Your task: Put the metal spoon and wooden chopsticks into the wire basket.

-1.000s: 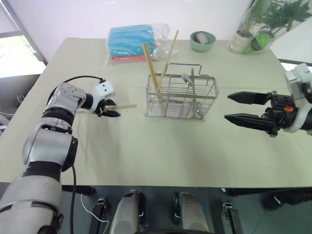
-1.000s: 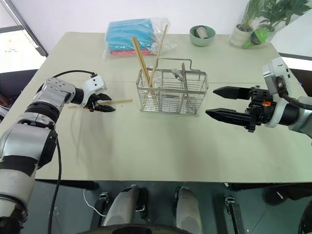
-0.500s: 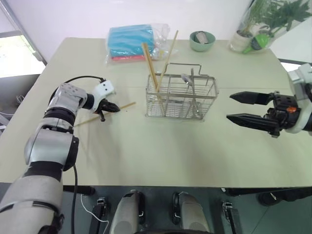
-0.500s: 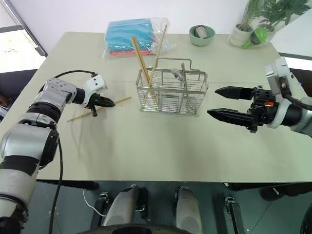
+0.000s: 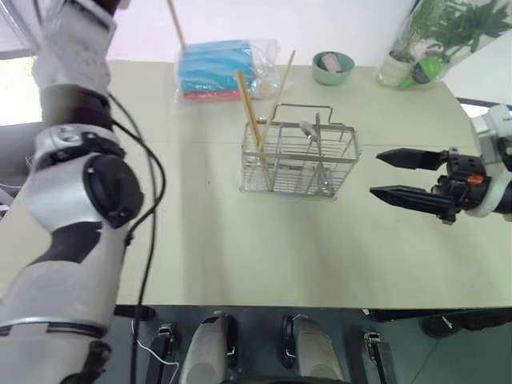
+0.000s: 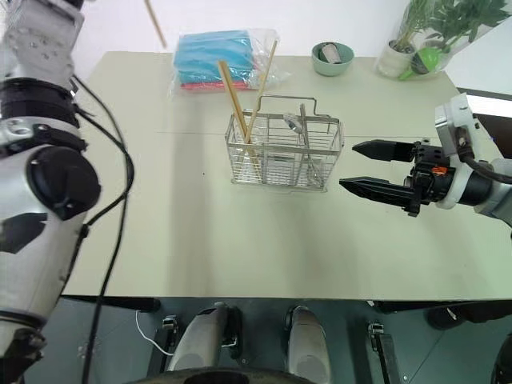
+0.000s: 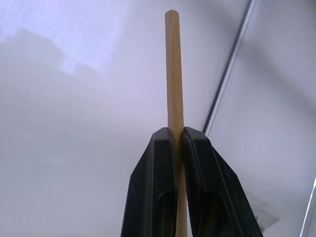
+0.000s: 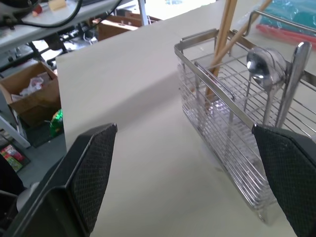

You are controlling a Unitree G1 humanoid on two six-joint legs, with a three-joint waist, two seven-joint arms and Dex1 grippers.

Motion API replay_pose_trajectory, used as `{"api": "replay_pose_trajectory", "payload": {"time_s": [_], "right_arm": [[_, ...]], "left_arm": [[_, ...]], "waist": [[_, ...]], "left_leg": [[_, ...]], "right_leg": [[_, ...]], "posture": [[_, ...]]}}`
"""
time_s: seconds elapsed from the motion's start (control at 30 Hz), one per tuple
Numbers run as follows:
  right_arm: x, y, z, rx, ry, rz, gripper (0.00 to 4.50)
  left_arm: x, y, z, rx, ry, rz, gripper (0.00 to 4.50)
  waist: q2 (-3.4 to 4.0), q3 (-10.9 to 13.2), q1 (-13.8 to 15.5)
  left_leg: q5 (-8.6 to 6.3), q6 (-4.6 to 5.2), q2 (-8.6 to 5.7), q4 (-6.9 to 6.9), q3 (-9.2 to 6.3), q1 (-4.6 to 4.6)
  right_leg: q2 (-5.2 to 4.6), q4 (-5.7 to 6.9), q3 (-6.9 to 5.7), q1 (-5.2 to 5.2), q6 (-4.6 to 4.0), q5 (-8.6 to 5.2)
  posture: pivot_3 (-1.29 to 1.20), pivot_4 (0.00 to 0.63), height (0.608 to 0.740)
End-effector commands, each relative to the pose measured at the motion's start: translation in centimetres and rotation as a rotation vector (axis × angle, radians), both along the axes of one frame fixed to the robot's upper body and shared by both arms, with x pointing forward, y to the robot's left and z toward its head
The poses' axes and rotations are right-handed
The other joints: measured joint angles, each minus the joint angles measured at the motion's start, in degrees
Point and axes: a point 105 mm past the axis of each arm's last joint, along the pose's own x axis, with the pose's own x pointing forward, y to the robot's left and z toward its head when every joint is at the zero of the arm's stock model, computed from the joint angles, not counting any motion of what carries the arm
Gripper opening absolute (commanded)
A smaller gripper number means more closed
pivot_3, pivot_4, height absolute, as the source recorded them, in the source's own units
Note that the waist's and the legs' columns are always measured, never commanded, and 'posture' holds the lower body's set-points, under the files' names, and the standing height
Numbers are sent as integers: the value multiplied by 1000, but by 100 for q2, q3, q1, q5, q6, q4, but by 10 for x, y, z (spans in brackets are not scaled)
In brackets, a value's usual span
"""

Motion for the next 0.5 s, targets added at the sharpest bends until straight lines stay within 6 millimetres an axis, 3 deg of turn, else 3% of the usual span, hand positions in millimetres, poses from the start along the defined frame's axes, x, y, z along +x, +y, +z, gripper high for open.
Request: {"api": "replay_pose_trajectory", "payload": {"time_s": [0.03,0.2,0.5], "right_arm": [[-1,1,13,12,-62,9,4500],[-2,2,12,16,-63,5,4500],[1,1,13,27,-80,-9,4500]], "left_arm": [[-20,-31,18,-17,-106,-43,37],[-19,-71,-13,5,-52,-126,37],[-35,-131,-84,364,-83,-107,37]], "waist": [[-2,1,2],[-2,1,2],[-2,1,1]], "left_leg": [[0,-1,1,-1,1,9],[15,-28,-1,-9,4,15],[13,-25,-1,-21,8,32]], "right_leg": [[0,-1,0,9,0,0],[0,-9,1,13,0,0],[2,-12,5,19,-2,0]], "posture": [[0,150,715],[0,150,715],[0,150,715]]}}
